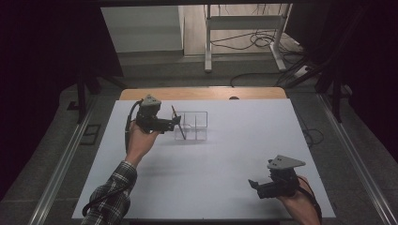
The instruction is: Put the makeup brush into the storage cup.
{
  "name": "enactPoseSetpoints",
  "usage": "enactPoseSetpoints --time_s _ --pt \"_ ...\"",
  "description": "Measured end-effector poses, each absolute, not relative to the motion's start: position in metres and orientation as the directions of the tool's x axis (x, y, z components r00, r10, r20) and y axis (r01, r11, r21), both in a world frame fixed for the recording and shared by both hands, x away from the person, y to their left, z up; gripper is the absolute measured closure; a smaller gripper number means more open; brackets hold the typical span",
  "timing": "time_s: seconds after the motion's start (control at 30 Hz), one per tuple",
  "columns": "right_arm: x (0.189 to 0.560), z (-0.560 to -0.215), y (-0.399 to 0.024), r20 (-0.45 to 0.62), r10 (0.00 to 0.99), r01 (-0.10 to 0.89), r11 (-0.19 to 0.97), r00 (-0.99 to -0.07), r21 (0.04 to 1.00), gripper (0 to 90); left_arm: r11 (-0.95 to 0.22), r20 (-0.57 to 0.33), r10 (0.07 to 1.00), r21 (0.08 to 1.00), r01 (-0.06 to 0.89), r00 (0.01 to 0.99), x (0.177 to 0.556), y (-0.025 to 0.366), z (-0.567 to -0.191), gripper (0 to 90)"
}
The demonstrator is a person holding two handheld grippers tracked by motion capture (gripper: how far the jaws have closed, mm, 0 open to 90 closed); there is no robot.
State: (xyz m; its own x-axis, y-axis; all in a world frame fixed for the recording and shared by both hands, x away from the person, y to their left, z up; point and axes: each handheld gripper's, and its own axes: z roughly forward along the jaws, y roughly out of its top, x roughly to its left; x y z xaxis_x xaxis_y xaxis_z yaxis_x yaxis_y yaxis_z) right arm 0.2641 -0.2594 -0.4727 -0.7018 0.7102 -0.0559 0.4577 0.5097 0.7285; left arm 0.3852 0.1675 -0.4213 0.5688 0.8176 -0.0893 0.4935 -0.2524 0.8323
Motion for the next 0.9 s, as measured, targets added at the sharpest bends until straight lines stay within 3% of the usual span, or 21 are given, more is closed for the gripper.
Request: enactPoseSetpoints --time_s 0.9 --pt "0.261 -0.470 -0.258 -0.063 0.714 0.461 0.515 -0.697 0.723 0.0 -0.291 -0.076 0.783 0.832 0.471 0.618 0.355 0.173 -0.424 1.7"
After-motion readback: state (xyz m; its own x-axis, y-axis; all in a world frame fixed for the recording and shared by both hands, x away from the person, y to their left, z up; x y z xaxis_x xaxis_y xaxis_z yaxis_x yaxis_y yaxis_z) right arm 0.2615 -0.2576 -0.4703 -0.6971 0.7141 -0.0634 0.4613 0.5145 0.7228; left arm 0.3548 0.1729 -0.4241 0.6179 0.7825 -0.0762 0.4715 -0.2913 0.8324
